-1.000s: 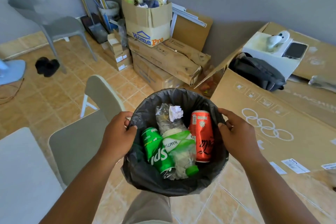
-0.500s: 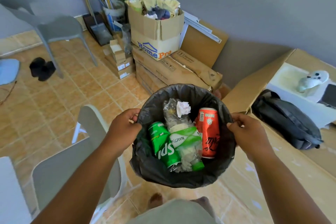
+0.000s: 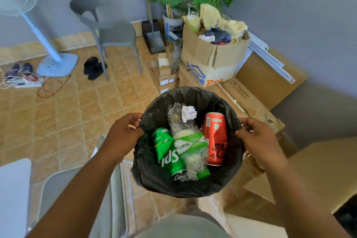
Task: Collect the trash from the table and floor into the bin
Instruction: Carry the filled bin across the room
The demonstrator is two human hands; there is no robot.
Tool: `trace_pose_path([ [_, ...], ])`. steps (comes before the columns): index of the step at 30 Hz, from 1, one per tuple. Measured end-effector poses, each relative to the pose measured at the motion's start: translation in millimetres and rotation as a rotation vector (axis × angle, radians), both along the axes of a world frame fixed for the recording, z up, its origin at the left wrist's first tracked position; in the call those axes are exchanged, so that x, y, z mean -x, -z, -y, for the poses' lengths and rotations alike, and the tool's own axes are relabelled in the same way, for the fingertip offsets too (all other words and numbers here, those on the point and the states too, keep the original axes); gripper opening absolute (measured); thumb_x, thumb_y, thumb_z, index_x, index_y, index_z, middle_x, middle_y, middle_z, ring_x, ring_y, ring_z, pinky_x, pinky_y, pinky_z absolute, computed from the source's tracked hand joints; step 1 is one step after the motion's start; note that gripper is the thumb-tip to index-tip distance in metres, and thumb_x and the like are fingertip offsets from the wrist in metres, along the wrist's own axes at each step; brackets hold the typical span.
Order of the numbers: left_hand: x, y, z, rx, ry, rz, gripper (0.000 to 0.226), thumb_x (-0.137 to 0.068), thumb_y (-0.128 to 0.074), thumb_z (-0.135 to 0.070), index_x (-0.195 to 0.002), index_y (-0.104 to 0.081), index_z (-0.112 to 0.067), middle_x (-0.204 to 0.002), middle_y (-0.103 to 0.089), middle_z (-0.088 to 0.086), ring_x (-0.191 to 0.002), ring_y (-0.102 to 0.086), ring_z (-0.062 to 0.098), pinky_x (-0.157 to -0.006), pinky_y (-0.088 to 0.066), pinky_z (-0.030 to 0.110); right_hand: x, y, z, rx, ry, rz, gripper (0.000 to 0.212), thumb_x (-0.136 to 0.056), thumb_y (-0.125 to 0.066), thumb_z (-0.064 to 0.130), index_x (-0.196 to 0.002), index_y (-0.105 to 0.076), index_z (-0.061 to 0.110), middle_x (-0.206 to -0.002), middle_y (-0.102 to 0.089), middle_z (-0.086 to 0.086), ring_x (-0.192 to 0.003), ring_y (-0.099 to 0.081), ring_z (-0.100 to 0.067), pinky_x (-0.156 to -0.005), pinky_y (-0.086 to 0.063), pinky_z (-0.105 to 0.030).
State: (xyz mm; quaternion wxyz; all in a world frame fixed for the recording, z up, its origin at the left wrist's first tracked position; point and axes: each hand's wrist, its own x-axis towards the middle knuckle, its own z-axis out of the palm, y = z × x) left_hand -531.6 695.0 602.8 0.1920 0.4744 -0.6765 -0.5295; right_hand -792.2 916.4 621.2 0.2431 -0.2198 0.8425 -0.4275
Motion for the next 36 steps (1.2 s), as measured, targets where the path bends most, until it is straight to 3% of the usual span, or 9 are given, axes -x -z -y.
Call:
trace_pose_path([
  [4, 23.8, -6.1, 25.9, -0.020, -0.122, -0.012, 0.048, -0.076, -0.055, 0.005, -0.094, -0.069, -0.038, -0.088, -0.059, 0.005, -0.067, -0.060, 0.025, -0.060, -0.046, 0.039, 50.8, -5.8, 58.1, 0.015, -0.123, 0.035, 0.039, -0.082, -0.062, 0.006, -0.086, -0.070, 0.044, -0.065, -0.061, -0.001, -0.051, -0.060, -0.014, -0.045, -0.048, -0.029],
  [8, 46.2, -15.0, 50.4, -0.027, -0.269, -0.061, 0.041, -0.064, -0.057, -0.010, -0.091, -0.069, -0.038, -0.082, -0.057, 0.000, -0.062, -0.057, 0.021, -0.059, -0.045, 0.037, 92.8, -13.4, 117.1, 0.033, -0.238, 0.054, 0.037, -0.079, -0.060, 0.001, -0.085, -0.072, 0.036, -0.057, -0.055, 0.006, -0.058, -0.061, -0.024, -0.059, -0.055, -0.046],
  [13, 55.6, -9.7, 84.4, 0.002, -0.336, -0.060, 0.047, -0.073, -0.054, 0.005, -0.097, -0.068, -0.033, -0.081, -0.056, 0.001, -0.062, -0.056, 0.023, -0.059, -0.043, 0.036, 117.3, -19.5, 183.7, 0.044, -0.359, 0.126, 0.033, -0.083, -0.057, -0.003, -0.091, -0.072, 0.025, -0.064, -0.053, 0.001, -0.064, -0.060, -0.032, -0.062, -0.057, -0.056],
  [18, 58.7, -2.4, 135.2, 0.007, -0.411, -0.076, 0.047, -0.078, -0.054, 0.006, -0.097, -0.069, -0.034, -0.083, -0.057, 0.001, -0.066, -0.061, 0.022, -0.064, -0.051, 0.041, 128.4, -15.5, 263.1, -0.008, -0.434, 0.206, 0.031, -0.088, -0.055, -0.005, -0.098, -0.068, 0.021, -0.075, -0.056, -0.008, -0.064, -0.061, -0.021, -0.059, -0.058, -0.044],
  [23, 58.0, 14.3, 206.7, -0.025, -0.469, -0.122, 0.046, -0.080, -0.055, 0.004, -0.094, -0.070, -0.037, -0.084, -0.058, 0.002, -0.065, -0.064, 0.023, -0.065, -0.053, 0.043, 133.4, -7.0, 356.4, -0.077, -0.492, 0.246, 0.032, -0.089, -0.053, -0.002, -0.104, -0.066, 0.023, -0.082, -0.059, -0.013, -0.071, -0.066, -0.025, -0.053, -0.055, -0.033],
  [30, 47.0, 16.5, 309.4, -0.035, -0.533, -0.116, 0.050, -0.080, -0.056, 0.005, -0.096, -0.067, -0.041, -0.084, -0.058, -0.004, -0.063, -0.059, 0.018, -0.060, -0.048, 0.034, 127.2, -11.0, 490.0, -0.099, -0.549, 0.254, 0.037, -0.088, -0.053, -0.004, -0.097, -0.067, 0.028, -0.066, -0.067, 0.007, -0.061, -0.069, -0.014, -0.051, -0.055, -0.033],
  [32, 39.2, 13.9, 339.6, -0.041, -0.544, -0.125, 0.052, -0.080, -0.055, 0.007, -0.096, -0.068, -0.042, -0.079, -0.056, -0.009, -0.063, -0.058, 0.018, -0.061, -0.047, 0.034, 121.3, -12.7, 528.4, -0.094, -0.588, 0.244, 0.034, -0.089, -0.054, -0.003, -0.102, -0.067, 0.026, -0.076, -0.069, -0.002, -0.061, -0.070, -0.015, -0.051, -0.055, -0.033],
  [34, 32.0, 11.0, 366.4, -0.033, -0.570, -0.109, 0.055, -0.080, -0.055, 0.008, -0.095, -0.068, -0.043, -0.079, -0.055, -0.006, -0.064, -0.057, 0.021, -0.061, -0.047, 0.035, 115.0, -13.0, 564.2, -0.091, -0.604, 0.239, 0.032, -0.089, -0.055, -0.003, -0.102, -0.066, 0.024, -0.092, -0.066, -0.018, -0.067, -0.069, -0.021, -0.051, -0.055, -0.032],
  [36, 24.4, 10.1, 390.4, -0.029, -0.615, -0.095, 0.057, -0.080, -0.055, 0.008, -0.092, -0.067, -0.046, -0.083, -0.057, -0.001, -0.064, -0.057, 0.020, -0.061, -0.047, 0.035, 107.4, -11.3, 598.3, -0.100, -0.634, 0.236, 0.030, -0.090, -0.055, -0.004, -0.102, -0.065, 0.022, -0.095, -0.061, -0.024, -0.074, -0.066, -0.028, -0.052, -0.056, -0.034],
])
